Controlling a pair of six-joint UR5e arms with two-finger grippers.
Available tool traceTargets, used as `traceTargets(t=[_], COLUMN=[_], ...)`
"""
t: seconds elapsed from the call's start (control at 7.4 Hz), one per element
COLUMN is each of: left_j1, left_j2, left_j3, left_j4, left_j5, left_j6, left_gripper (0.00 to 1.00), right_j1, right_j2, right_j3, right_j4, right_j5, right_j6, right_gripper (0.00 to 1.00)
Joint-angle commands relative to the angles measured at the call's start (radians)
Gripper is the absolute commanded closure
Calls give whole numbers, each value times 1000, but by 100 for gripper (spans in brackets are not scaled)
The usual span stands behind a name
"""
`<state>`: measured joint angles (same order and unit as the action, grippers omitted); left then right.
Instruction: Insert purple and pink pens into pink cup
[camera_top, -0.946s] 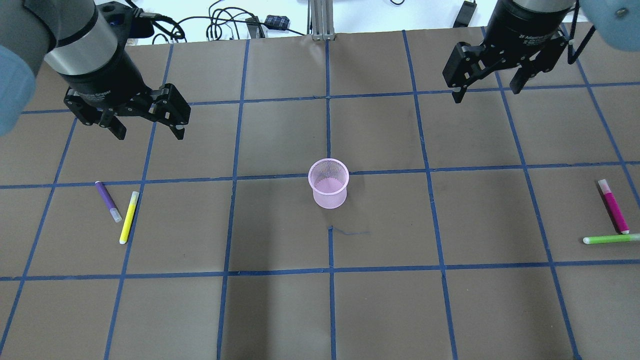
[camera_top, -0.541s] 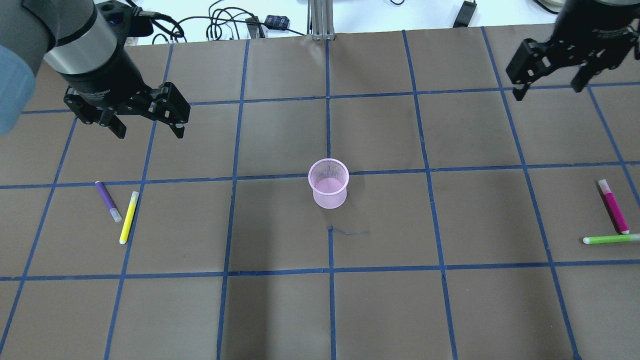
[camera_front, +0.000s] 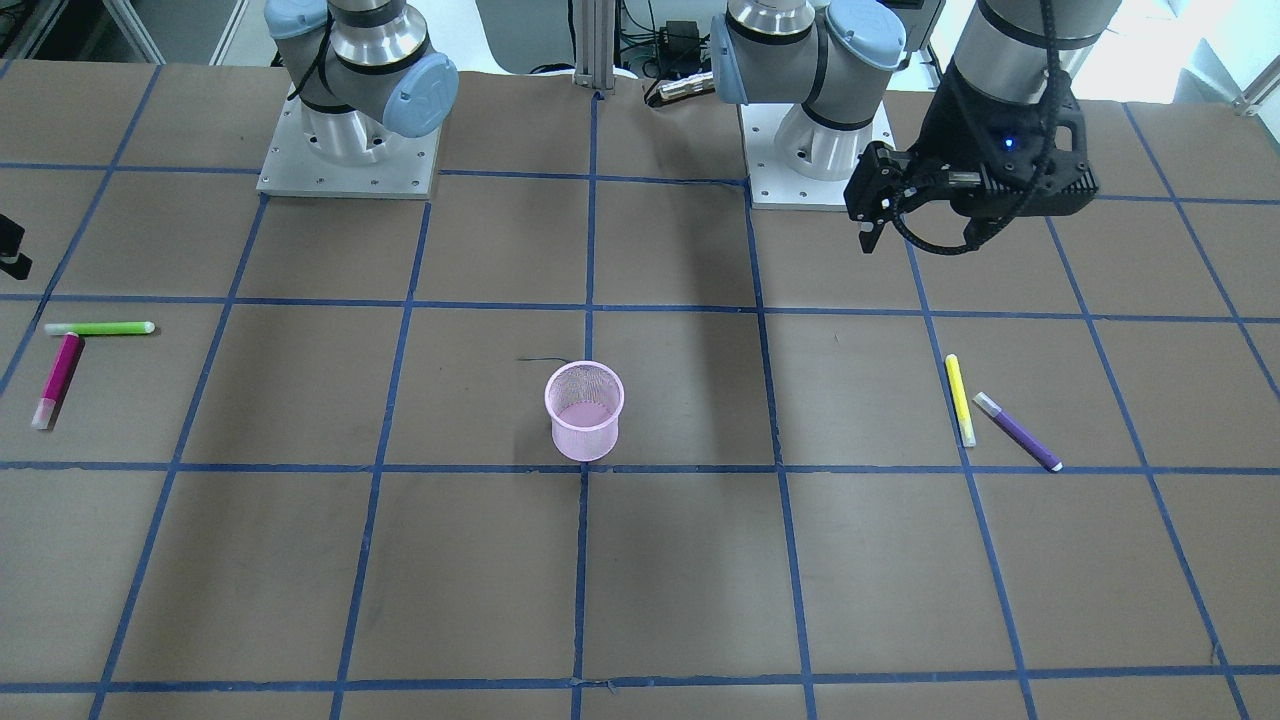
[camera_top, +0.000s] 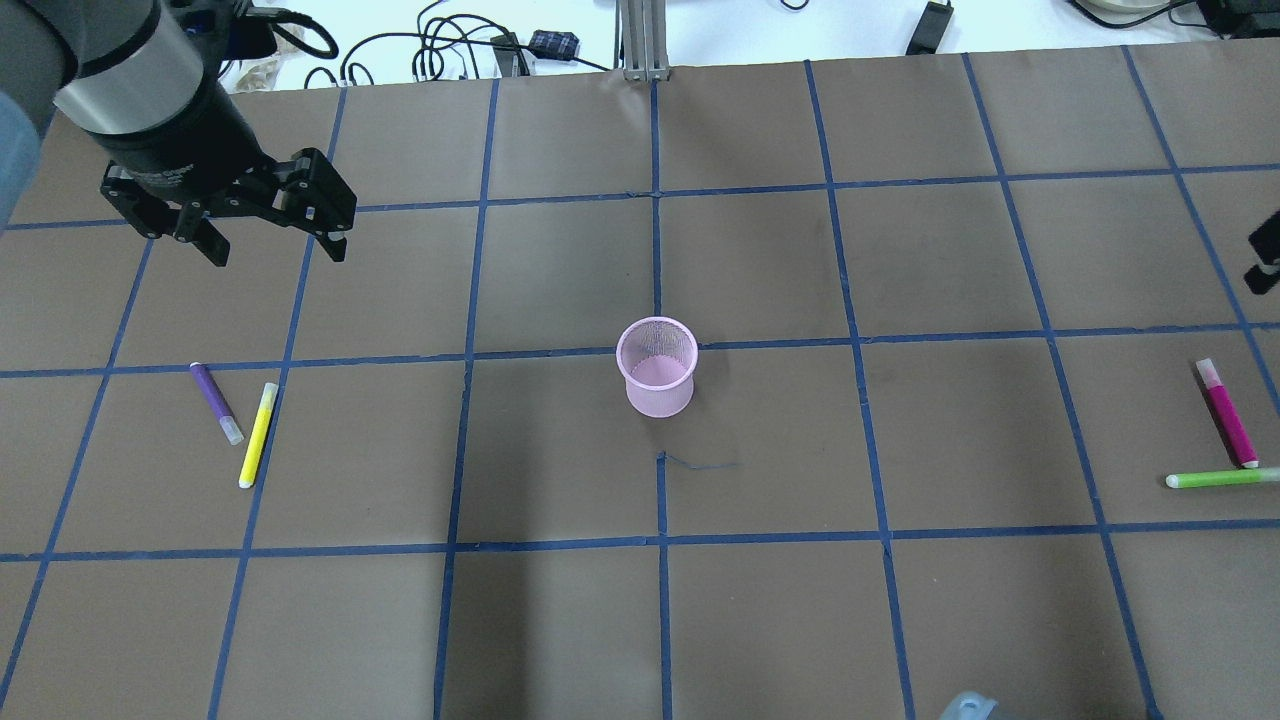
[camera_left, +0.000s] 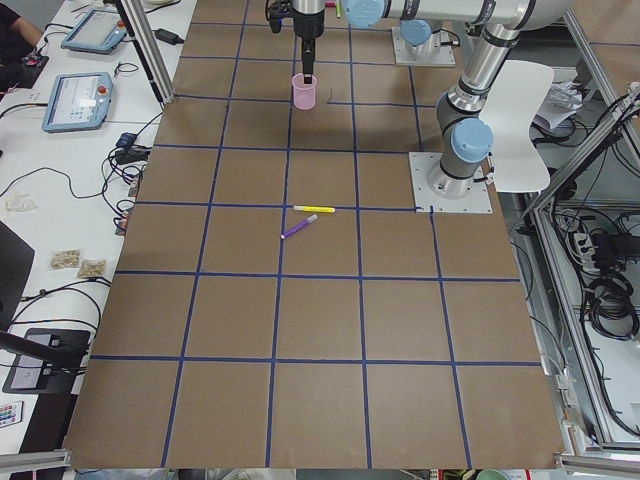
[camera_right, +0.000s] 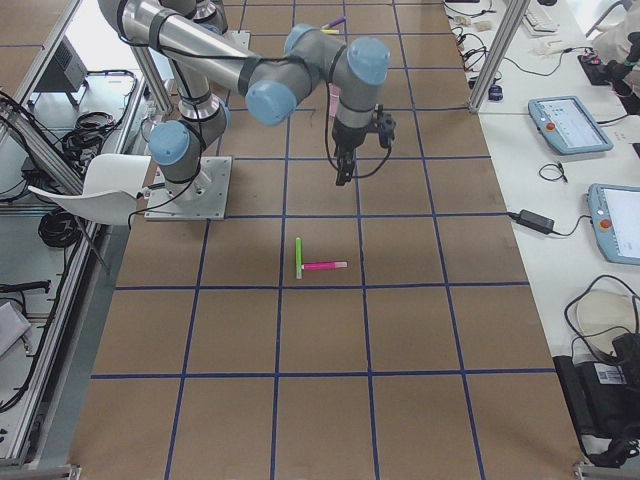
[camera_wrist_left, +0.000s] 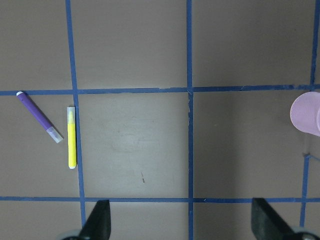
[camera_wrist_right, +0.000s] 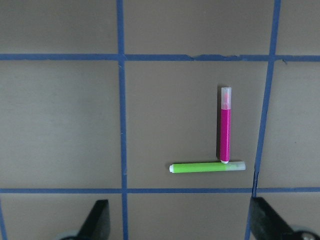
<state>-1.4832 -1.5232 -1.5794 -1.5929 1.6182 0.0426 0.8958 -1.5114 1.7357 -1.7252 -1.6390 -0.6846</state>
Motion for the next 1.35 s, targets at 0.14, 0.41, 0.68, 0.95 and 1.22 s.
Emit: traceTargets(t=[0.14,0.41,0.68,0.95,1.22], left_j1=[174,315,420,428,428], left_j2=[-3,-23,-69,-130,-152], left_j3=[-2,-11,-28,-40,-48], left_j4=[1,2,54,134,171], left_j5=[0,-3,-30,-31,-34], left_j6=[173,175,175,155,169], left_gripper=[0,0,0,0,0], right_j1=[-153,-153,-156,-170,-172], right_j2=[37,147,186,227,238], right_j3=[351,354,349,348,343], right_j4=[-474,-572,-590,-605,-605], right_j5=[-7,5,10,30,19], right_j6=[-141,-151,-210,-216,-217], right_gripper=[0,0,4,5,22])
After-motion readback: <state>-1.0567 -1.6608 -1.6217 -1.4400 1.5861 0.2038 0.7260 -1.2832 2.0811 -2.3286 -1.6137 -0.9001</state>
